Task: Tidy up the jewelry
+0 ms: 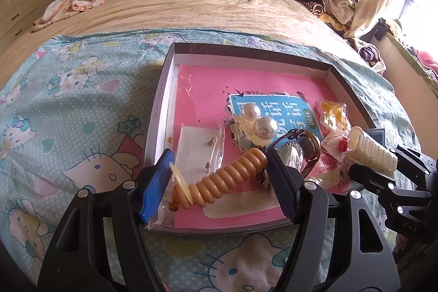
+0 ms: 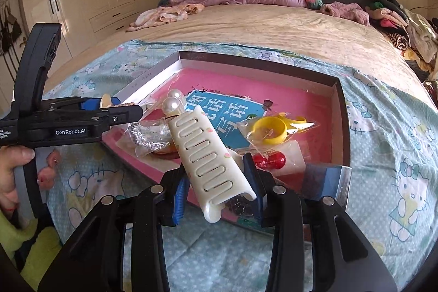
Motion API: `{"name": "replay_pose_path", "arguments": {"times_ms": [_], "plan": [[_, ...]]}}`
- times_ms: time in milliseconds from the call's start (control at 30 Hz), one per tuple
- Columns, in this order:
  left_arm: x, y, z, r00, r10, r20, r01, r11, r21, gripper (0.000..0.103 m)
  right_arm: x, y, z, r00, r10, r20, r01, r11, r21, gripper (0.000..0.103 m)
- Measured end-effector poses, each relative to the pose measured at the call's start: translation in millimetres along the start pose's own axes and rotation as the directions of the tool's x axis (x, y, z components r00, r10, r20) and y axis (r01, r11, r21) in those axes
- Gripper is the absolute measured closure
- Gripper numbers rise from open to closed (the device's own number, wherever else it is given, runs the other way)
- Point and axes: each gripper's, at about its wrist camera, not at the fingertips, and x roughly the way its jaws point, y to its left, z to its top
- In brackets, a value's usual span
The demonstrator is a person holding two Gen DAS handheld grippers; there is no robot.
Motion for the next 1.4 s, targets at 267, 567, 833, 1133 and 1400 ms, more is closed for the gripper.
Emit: {"name": "replay_pose_path", "arguments": {"times_ms": [267, 567, 833, 1133, 1400], "plan": [[-18.2, -5.7, -5.5, 1.000, -0.014, 0.014, 0.014, 1.000, 0.001, 0.028, -29.1, 1.7, -8.4, 0.999, -0.022, 0.046, 0.021, 1.000, 0.015, 0.033], [-62.1, -13.4, -23.6, 0.997, -0.041, 0.064, 0.041, 0.999, 0.007, 0.017, -72.1, 18.4, -20.2, 0.994, -0.026, 0.102, 0.025, 1.000, 0.008, 0.012], [-90.1, -18.8, -46.2, 0.995, -0.045, 0.093, 0.045, 0.999, -0.002, 0.010, -87.9, 28.2, -42.3, 0.995, -0.030, 0.099, 0.024, 0.998, 0.058, 0.006], [-102.8, -23.1, -69.2, 0.994, -0.054, 0.100, 0.054, 0.999, -0.002, 0.010, -98.1, 35.9, -56.9, 0.991, -0.076, 0.110, 0.068, 0.995, 0.078, 0.005], [-109.8, -22.9, -79.0, 0.993, -0.053, 0.105, 0.055, 0.998, -0.011, 0.010, -102.7, 45.9, -62.8, 0.991, -0.083, 0.108, 0.076, 0.995, 0.071, 0.005]]}}
